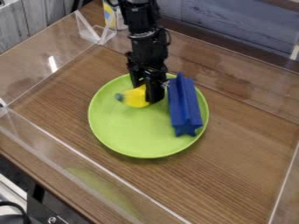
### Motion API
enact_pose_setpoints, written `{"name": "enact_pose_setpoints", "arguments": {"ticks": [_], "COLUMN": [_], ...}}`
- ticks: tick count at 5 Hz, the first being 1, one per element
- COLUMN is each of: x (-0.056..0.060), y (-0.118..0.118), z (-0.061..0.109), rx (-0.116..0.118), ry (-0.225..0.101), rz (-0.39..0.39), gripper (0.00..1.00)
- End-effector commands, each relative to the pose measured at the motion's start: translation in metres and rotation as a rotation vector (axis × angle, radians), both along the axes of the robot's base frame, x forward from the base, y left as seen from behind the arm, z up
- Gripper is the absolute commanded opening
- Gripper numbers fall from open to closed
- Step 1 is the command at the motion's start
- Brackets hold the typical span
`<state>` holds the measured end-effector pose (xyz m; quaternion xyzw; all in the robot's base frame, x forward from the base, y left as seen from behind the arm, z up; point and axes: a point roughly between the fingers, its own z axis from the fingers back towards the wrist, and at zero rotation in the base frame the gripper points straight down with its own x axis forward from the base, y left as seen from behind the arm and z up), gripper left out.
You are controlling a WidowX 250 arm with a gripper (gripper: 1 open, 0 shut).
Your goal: Put the banana in the green plate
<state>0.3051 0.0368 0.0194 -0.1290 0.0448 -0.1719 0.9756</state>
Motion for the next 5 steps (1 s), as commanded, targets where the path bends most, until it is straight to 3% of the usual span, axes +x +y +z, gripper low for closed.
{"name": "enact_pose_setpoints", "arguments": {"ticks": [1, 5], "x": [-0.0141, -0.0202], "y": [-0.0101, -0.0161], "z": [-0.0083, -0.0085], "rx": [-0.019, -0.047], "ry": [0.056, 0.081], "rz": [-0.022, -0.032], "gripper": [0.00, 0.00]}}
